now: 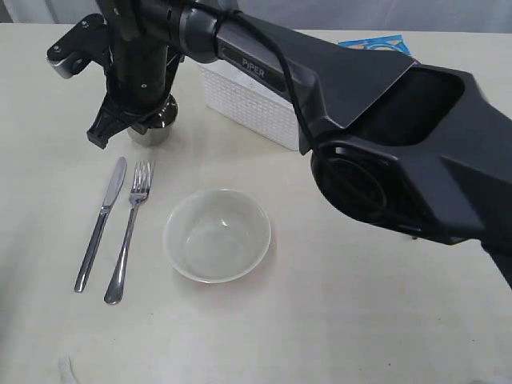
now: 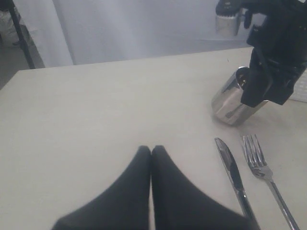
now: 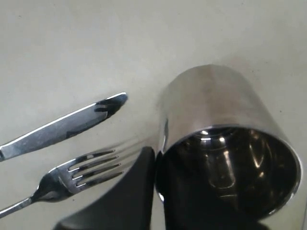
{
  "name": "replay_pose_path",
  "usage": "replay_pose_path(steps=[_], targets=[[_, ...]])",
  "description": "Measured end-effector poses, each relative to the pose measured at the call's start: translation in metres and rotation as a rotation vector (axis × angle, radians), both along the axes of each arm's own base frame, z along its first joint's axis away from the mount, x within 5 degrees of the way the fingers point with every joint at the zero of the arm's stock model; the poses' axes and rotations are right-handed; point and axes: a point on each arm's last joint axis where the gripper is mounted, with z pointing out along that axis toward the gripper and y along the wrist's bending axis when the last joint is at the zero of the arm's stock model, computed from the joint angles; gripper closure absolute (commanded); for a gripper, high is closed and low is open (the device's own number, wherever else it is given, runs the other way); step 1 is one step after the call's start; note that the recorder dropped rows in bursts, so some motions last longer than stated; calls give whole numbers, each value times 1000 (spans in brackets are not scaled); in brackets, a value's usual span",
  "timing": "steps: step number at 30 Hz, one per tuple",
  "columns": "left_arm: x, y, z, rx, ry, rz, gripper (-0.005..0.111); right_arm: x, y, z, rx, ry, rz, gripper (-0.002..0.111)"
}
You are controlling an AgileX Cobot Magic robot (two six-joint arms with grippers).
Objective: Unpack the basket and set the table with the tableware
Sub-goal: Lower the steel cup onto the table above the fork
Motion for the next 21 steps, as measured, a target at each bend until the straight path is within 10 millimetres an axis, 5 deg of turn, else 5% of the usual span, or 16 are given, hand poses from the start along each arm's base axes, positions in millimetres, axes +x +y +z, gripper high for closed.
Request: replay_pose_path(steps=[21], targets=[[0, 0, 0, 0, 0, 0, 107, -1, 0, 1, 11, 13, 0, 108]])
